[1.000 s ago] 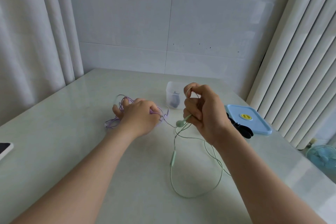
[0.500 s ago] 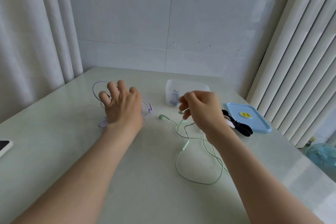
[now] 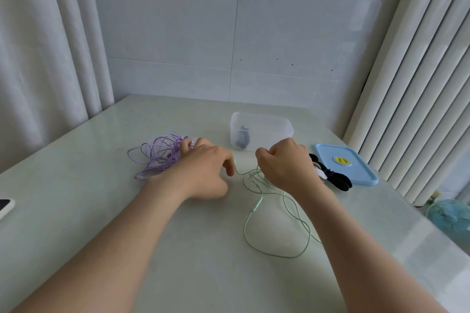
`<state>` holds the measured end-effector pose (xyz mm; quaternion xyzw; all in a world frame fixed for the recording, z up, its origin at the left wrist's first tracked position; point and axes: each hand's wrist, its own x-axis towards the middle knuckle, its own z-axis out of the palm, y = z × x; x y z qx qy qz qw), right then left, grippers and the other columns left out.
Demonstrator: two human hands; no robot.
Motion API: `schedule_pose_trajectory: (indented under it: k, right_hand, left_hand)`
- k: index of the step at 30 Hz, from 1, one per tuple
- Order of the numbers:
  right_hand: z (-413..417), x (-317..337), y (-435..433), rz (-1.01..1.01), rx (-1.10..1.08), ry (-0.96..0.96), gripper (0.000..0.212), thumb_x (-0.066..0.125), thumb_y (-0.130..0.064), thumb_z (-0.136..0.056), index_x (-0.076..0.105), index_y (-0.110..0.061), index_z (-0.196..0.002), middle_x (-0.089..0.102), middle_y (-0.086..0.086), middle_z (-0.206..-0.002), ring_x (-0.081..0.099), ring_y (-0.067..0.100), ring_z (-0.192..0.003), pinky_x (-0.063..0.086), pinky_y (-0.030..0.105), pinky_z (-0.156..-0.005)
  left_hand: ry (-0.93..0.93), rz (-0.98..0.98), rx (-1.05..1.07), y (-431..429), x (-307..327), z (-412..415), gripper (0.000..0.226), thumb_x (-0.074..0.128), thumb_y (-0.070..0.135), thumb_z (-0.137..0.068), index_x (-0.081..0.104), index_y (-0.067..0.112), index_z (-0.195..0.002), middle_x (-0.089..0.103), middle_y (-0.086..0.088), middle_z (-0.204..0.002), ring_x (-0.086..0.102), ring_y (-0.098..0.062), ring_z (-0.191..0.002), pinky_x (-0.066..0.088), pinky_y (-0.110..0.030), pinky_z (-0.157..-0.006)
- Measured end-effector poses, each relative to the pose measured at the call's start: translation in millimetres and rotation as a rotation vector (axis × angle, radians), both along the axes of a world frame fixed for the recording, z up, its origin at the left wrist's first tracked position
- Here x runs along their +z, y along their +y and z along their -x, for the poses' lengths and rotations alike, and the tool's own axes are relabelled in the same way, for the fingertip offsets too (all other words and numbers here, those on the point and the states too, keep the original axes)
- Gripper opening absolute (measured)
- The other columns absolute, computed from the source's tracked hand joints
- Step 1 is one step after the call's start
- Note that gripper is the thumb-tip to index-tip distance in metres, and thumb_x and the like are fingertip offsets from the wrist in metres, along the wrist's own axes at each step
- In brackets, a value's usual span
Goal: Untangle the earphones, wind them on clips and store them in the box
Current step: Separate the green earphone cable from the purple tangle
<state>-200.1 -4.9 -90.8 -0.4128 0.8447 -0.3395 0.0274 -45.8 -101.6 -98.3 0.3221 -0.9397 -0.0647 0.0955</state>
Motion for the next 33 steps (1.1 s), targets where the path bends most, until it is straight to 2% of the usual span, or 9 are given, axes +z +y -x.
schedule_pose_trajectory:
  k: [2,4,7,11,17,23,26,29,33]
  right_hand:
    - [-1,4,0,0.067,0.019,-0.050,0.034,0.051,-0.030,-0.080,0.046,-0.002,-0.062,0.052,0.019,-0.058,0.052,0.033,-0.058,0.045,0.035,-0.053]
    - [-2,9,0,0.172,0.047,-0.175,0.040,0.048,-0.030,-0.079,0.058,0.008,-0.072,0.066,0.028,-0.074,0.070,0.037,-0.062,0.063,0.053,-0.064]
    - [1,12,3,0.220,0.083,-0.321,0.037,0.047,-0.019,-0.089,0.064,0.015,-0.090,0.071,0.029,-0.085,0.073,0.031,-0.052,0.062,0.061,-0.065]
    - [2,17,4,0.395,0.089,-0.418,0.027,0.037,-0.016,-0.104,0.060,-0.001,-0.101,0.074,0.016,-0.076,0.071,0.037,-0.050,0.061,0.046,-0.051]
    - [5,19,2,0.590,0.113,-0.361,0.025,0.033,-0.021,-0.109,0.054,-0.011,-0.101,0.071,0.011,-0.062,0.054,0.026,-0.039,0.038,0.026,-0.044]
    - [-3,19,4,0.720,0.124,-0.409,0.025,0.033,-0.022,-0.112,0.054,-0.013,-0.103,0.067,0.012,-0.057,0.051,0.025,-0.039,0.041,0.030,-0.045]
    - [-8,18,3,0.642,0.180,-0.518,0.025,0.034,-0.017,-0.111,0.056,-0.008,-0.106,0.068,0.013,-0.060,0.055,0.026,-0.040,0.040,0.029,-0.040]
    - [-17,11,1,0.331,0.310,-0.634,0.026,0.040,-0.009,-0.106,0.063,0.003,-0.103,0.068,0.019,-0.071,0.064,0.029,-0.045,0.047,0.032,-0.042]
    - [-25,-1,2,-0.004,0.444,-0.437,0.026,0.051,-0.009,-0.095,0.071,0.008,-0.091,0.074,0.025,-0.088,0.076,0.034,-0.060,0.056,0.043,-0.051]
  left_hand:
    - [0.114,0.090,-0.012,1,-4,4,0.020,0.062,0.029,-0.080,0.069,0.035,-0.098,0.053,0.024,-0.091,0.035,-0.012,-0.125,0.018,-0.040,-0.100]
    - [0.176,0.116,-0.044,3,-10,11,0.017,0.061,0.043,-0.087,0.070,0.035,-0.099,0.062,0.023,-0.095,0.036,-0.011,-0.121,0.017,-0.039,-0.094]
    - [0.177,0.036,-0.094,9,-17,18,0.021,0.059,0.046,-0.092,0.068,0.041,-0.110,0.065,0.021,-0.097,0.041,-0.008,-0.115,0.022,-0.040,-0.099]
    - [0.199,0.003,-0.158,6,-21,19,0.016,0.064,0.038,-0.095,0.072,0.043,-0.108,0.063,0.019,-0.101,0.054,-0.004,-0.110,0.027,-0.037,-0.101]
    - [0.175,0.001,-0.217,-1,-21,17,0.004,0.064,0.032,-0.099,0.066,0.032,-0.096,0.059,0.010,-0.112,0.055,-0.015,-0.114,0.040,-0.041,-0.105]
    - [0.919,-0.412,0.004,-5,8,7,0.029,0.043,0.035,-0.085,0.059,0.016,-0.068,0.069,-0.001,-0.066,0.063,-0.028,-0.073,0.054,-0.044,-0.077]
    - [1.225,-0.577,0.080,-7,17,7,0.024,0.047,0.021,-0.094,0.051,0.013,-0.072,0.048,0.000,-0.050,0.055,-0.026,-0.051,0.048,-0.042,-0.063]
    - [1.379,-0.679,0.143,-7,22,8,0.016,0.050,0.012,-0.097,0.053,0.010,-0.081,0.035,0.003,-0.050,0.043,-0.021,-0.045,0.047,-0.033,-0.054]
    - [1.503,-0.784,0.212,-13,24,6,0.014,0.062,0.025,-0.080,0.061,0.011,-0.081,0.041,0.003,-0.055,0.047,-0.017,-0.052,0.048,-0.031,-0.055]
